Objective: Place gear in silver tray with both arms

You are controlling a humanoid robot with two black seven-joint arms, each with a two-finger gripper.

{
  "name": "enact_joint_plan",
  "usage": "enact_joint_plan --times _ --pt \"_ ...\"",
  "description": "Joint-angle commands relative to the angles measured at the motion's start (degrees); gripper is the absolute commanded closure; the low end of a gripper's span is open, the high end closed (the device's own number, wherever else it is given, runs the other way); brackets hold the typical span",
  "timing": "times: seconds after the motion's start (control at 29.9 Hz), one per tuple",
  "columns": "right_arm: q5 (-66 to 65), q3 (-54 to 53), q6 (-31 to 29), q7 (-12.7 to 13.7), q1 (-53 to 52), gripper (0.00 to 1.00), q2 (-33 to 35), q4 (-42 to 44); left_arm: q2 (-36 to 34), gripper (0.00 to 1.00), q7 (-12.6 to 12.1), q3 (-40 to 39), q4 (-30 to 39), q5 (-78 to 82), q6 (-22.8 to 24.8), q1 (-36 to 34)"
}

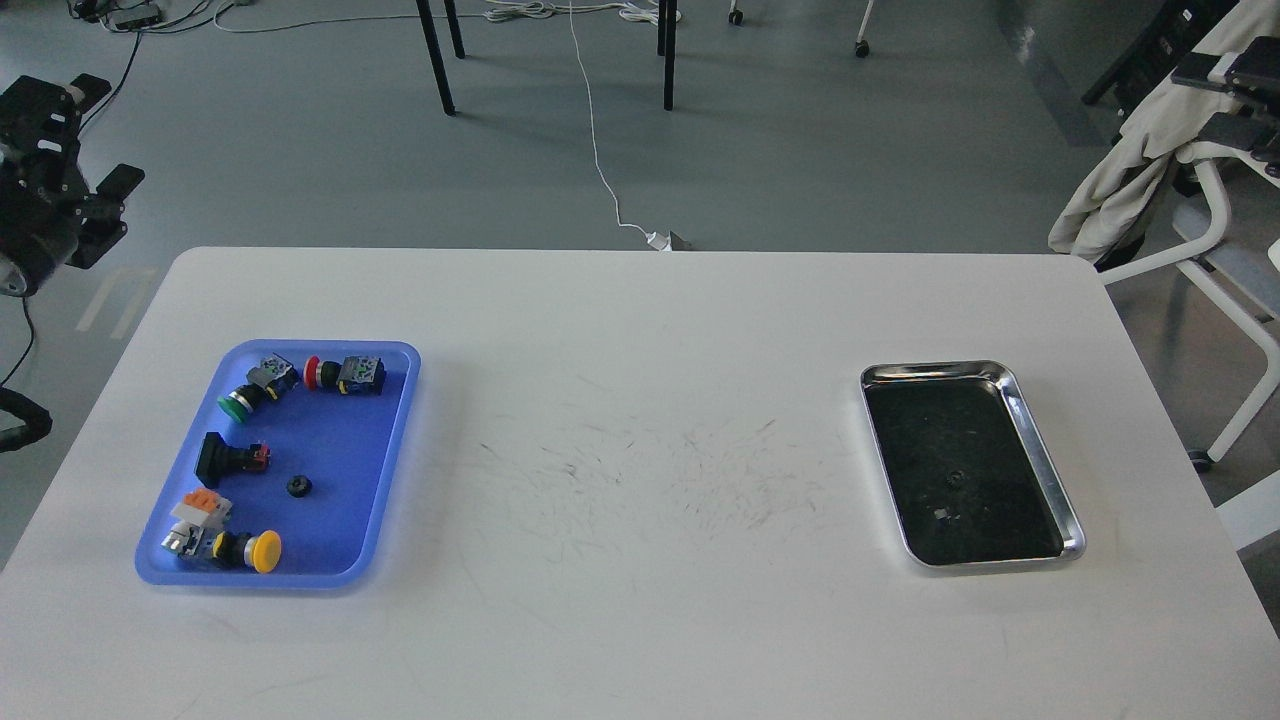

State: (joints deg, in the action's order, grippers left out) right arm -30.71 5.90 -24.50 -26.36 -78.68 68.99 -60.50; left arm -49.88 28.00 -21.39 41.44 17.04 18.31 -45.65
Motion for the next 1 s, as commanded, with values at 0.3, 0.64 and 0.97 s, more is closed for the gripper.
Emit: enact_joint_plan --times 0.3,0.64,0.97 --pt "41.75 0.43 4.02 -0.36 4.75 0.09 8.00 -0.67 -1.27 0.02 0.00 -0.05 -0.14 -0.95 3.49 0.92" --pt "47.85 0.34 4.81 -1.64 10.92 0.06 9.93 -6.55 -1.36 0.02 0.00 -0.76 -0.13 -3.33 2.87 -0.92" --pt "36.62 -4.83 9.91 -1.15 8.02 0.03 3.96 -13.42 0.83 0.02 0.00 -0.93 0.30 -5.00 2.70 -7.77"
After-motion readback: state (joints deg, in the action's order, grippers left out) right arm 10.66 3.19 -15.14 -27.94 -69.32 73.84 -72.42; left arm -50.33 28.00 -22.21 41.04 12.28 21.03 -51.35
